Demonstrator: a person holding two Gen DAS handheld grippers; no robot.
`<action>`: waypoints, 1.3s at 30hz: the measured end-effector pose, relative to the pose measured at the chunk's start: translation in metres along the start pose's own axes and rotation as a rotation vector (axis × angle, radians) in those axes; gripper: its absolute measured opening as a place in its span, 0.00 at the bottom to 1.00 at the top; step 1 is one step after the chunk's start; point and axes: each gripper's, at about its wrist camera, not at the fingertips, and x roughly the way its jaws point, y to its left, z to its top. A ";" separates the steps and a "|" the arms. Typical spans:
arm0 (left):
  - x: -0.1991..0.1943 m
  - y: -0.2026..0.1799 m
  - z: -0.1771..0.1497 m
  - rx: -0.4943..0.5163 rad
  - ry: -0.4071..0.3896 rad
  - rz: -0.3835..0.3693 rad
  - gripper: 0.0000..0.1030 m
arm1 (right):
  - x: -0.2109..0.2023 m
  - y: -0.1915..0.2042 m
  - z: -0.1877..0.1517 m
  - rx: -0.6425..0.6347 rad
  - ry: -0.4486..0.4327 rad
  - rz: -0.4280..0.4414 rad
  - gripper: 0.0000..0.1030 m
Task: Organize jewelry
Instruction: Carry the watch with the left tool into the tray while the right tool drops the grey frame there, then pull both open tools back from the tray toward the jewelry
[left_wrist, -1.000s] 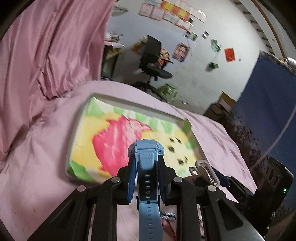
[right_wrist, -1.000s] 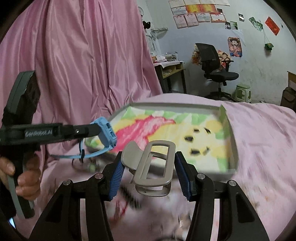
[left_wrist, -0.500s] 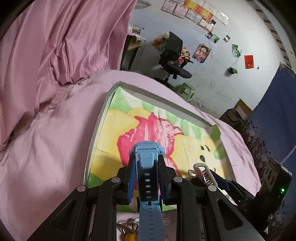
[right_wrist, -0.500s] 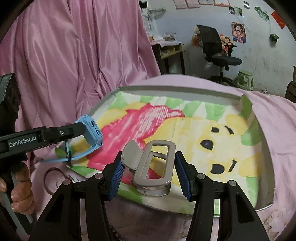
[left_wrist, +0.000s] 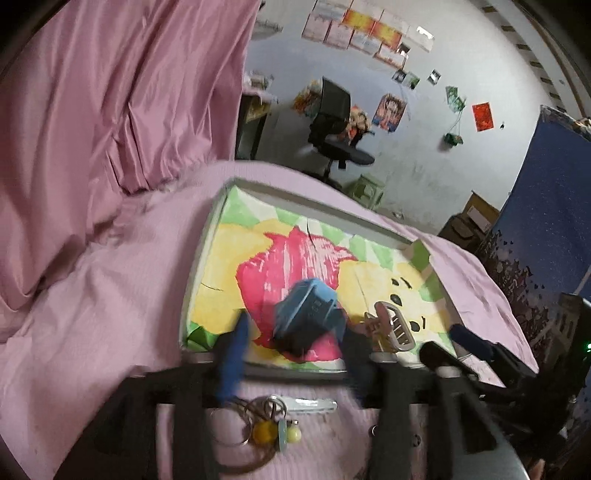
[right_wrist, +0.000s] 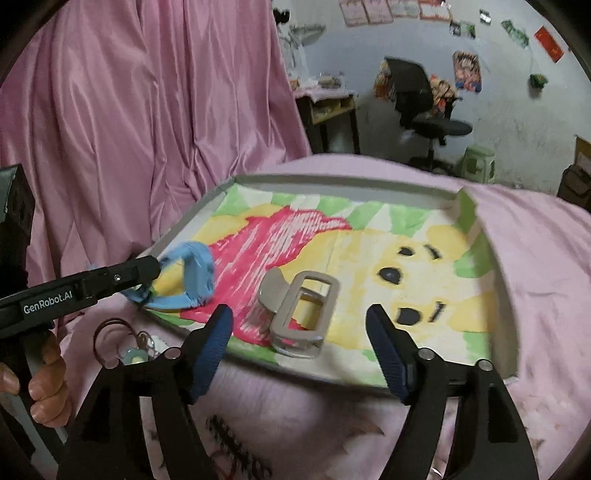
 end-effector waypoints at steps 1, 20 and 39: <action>-0.008 -0.002 -0.003 0.009 -0.031 0.008 0.62 | -0.009 -0.001 -0.002 -0.001 -0.024 -0.006 0.74; -0.100 -0.035 -0.070 0.116 -0.218 -0.037 0.86 | -0.140 -0.007 -0.060 0.004 -0.305 -0.108 0.98; -0.129 -0.053 -0.126 0.224 -0.238 -0.054 0.99 | -0.190 -0.004 -0.106 -0.045 -0.345 -0.184 0.99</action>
